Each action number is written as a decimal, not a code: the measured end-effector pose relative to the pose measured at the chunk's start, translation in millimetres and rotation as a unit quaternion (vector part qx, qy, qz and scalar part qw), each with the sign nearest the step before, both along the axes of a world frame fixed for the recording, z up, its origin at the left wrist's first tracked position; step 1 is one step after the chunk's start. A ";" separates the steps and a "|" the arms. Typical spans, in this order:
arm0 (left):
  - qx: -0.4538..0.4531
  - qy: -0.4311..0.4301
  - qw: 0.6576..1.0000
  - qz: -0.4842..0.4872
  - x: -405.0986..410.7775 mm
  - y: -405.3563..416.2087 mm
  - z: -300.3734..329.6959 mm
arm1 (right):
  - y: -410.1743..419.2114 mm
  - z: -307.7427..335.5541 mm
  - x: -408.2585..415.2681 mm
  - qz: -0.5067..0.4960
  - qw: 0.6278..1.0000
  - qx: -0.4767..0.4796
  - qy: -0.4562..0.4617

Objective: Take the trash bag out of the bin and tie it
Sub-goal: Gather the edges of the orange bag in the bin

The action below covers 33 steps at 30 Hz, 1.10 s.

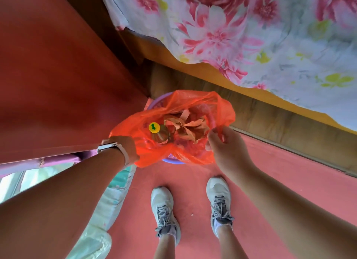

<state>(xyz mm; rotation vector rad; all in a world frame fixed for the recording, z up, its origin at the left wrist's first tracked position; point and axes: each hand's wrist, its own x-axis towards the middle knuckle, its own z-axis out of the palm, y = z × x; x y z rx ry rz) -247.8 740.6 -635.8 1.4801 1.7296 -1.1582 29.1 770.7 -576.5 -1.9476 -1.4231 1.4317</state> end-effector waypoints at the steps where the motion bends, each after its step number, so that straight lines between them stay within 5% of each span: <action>1: -0.018 0.026 0.999 -0.028 3.7 -0.1 6.5 | 0.7 2.7 -0.7 0.003 1.000 -0.001 -0.002; 3: -0.005 0.057 0.996 -0.064 6.2 -1.3 16.6 | 3.6 8.9 -3.2 0.010 1.000 -0.001 -0.010; 6: 0.175 -0.027 0.984 0.015 2.4 -2.7 28.7 | 10.2 16.3 -6.4 0.024 0.999 0.004 -0.020; 8: 0.317 -0.134 0.937 0.062 5.2 -8.1 38.0 | 12.8 20.0 -7.3 0.041 0.999 0.006 -0.025; 11: 0.410 -0.240 0.869 0.138 10.8 -16.8 52.2 | 12.8 25.5 -7.8 0.057 0.998 0.011 -0.029; 17: 0.455 -0.225 0.781 0.362 18.5 -23.3 73.6 | 7.2 36.4 -12.3 0.070 0.997 0.027 -0.017; 22: 0.503 -0.238 0.771 0.310 16.5 -28.5 95.8 | 3.6 50.8 -20.7 0.094 0.995 0.041 -0.014; 28: 0.475 -0.304 0.645 0.515 28.2 -15.3 113.6 | 8.2 69.2 -26.1 0.083 0.995 0.055 0.012; 33: 0.489 -0.345 0.590 0.542 34.8 1.0 140.1 | 12.1 86.6 -26.9 0.058 0.996 0.059 0.033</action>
